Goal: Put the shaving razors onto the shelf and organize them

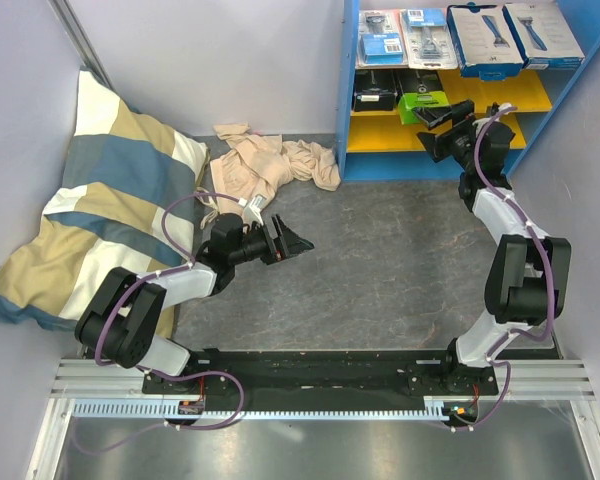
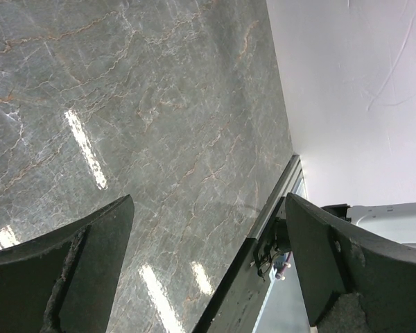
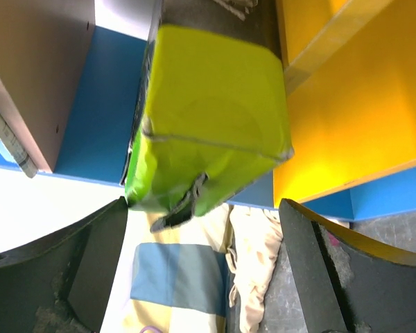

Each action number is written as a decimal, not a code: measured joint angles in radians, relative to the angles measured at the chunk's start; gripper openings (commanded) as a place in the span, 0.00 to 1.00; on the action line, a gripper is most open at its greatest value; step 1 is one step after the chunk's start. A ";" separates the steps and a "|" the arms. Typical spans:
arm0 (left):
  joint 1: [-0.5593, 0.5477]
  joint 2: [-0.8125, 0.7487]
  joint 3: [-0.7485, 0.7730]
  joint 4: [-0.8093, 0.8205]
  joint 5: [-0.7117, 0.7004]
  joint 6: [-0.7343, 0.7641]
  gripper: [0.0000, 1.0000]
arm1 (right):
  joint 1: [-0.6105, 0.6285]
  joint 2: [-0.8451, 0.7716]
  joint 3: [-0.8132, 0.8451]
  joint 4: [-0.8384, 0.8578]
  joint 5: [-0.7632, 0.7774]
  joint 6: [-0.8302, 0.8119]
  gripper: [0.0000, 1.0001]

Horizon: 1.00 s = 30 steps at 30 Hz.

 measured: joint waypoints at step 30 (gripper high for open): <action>0.000 0.033 -0.024 0.024 0.000 0.000 0.96 | -0.015 0.069 0.055 0.013 -0.030 0.027 0.42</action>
